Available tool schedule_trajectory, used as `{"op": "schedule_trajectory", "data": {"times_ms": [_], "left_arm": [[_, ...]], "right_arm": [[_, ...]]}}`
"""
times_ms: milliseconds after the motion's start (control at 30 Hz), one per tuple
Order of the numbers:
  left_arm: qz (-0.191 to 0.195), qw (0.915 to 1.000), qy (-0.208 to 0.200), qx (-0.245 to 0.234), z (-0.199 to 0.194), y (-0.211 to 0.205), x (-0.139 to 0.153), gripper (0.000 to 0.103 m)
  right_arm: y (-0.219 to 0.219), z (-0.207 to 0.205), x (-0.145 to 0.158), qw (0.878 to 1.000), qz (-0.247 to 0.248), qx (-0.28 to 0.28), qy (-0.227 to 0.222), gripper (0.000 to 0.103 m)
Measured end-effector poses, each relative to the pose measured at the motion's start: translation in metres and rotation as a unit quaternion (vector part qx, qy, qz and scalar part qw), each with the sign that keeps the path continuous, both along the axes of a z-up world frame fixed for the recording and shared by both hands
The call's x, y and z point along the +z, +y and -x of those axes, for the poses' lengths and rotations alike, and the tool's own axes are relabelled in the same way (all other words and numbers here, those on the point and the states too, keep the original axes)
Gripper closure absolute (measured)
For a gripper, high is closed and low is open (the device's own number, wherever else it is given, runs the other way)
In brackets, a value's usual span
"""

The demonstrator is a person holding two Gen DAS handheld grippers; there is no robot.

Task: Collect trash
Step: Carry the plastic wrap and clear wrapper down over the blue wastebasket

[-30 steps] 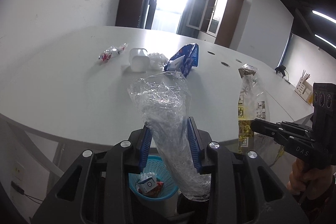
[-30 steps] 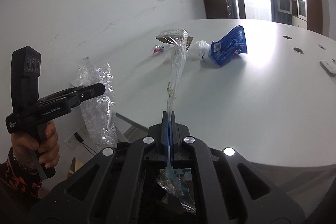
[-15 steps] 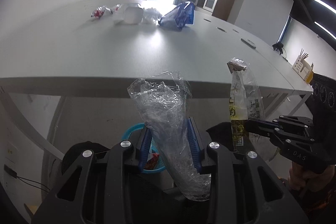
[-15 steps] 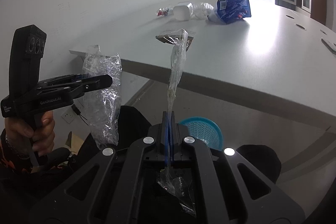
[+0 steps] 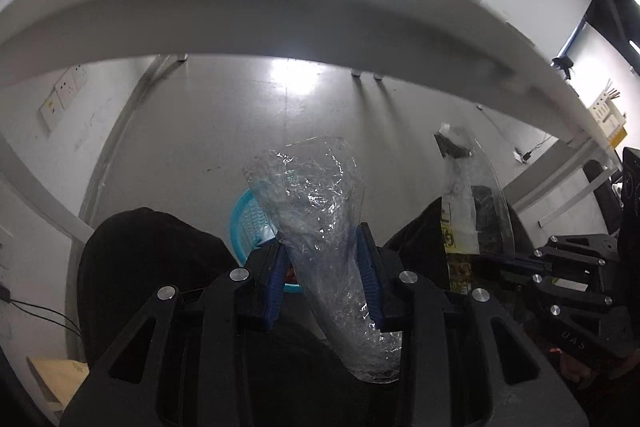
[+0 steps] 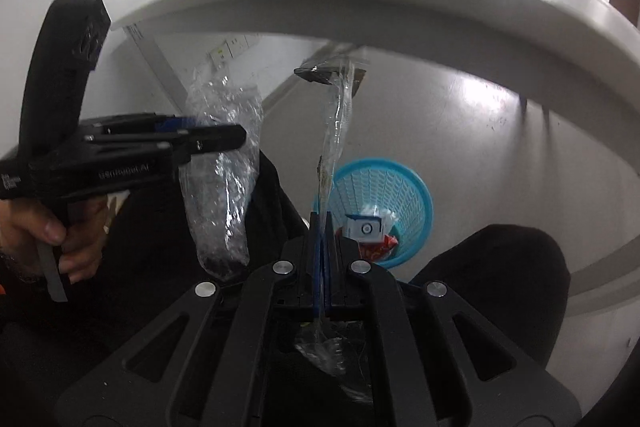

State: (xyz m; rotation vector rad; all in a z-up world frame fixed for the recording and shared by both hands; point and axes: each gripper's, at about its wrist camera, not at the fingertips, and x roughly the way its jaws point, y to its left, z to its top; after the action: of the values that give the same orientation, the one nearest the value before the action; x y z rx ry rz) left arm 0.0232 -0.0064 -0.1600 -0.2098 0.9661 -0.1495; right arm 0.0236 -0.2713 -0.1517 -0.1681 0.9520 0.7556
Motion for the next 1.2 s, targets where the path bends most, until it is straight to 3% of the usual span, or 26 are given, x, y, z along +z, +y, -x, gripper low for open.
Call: {"op": "schedule_trajectory", "data": {"times_ms": [133, 300, 467, 600, 800, 1033, 1200], "left_arm": [[-0.013, 0.9996, 0.023, 0.008, -0.017, 0.000, -0.030, 0.071], [0.003, 0.9974, 0.069, 0.022, -0.042, 0.005, -0.060, 0.071], [-0.003, 0.9952, 0.095, 0.023, -0.066, 0.005, -0.087, 0.071], [-0.011, 0.9903, 0.134, 0.034, -0.088, 0.004, -0.105, 0.071], [-0.003, 0.9824, 0.182, 0.042, -0.115, 0.003, -0.135, 0.071], [-0.002, 0.9760, 0.212, 0.052, -0.135, 0.004, -0.160, 0.071], [-0.001, 0.9719, 0.229, 0.055, -0.151, 0.006, -0.175, 0.071]], "right_arm": [[0.006, -0.014, -0.027, 1.000, 0.009, -0.002, 0.030, 0.102], [0.007, -0.044, -0.060, 0.996, -0.001, -0.023, 0.087, 0.102], [0.005, -0.067, -0.091, 0.992, 0.028, -0.038, 0.114, 0.102], [0.007, -0.083, -0.115, 0.985, 0.021, -0.056, 0.160, 0.102], [0.018, -0.108, -0.148, 0.978, 0.039, -0.078, 0.189, 0.102], [0.042, -0.153, -0.186, 0.971, 0.065, -0.093, 0.210, 0.102], [0.044, -0.176, -0.220, 0.958, 0.056, -0.108, 0.261, 0.102]]}}
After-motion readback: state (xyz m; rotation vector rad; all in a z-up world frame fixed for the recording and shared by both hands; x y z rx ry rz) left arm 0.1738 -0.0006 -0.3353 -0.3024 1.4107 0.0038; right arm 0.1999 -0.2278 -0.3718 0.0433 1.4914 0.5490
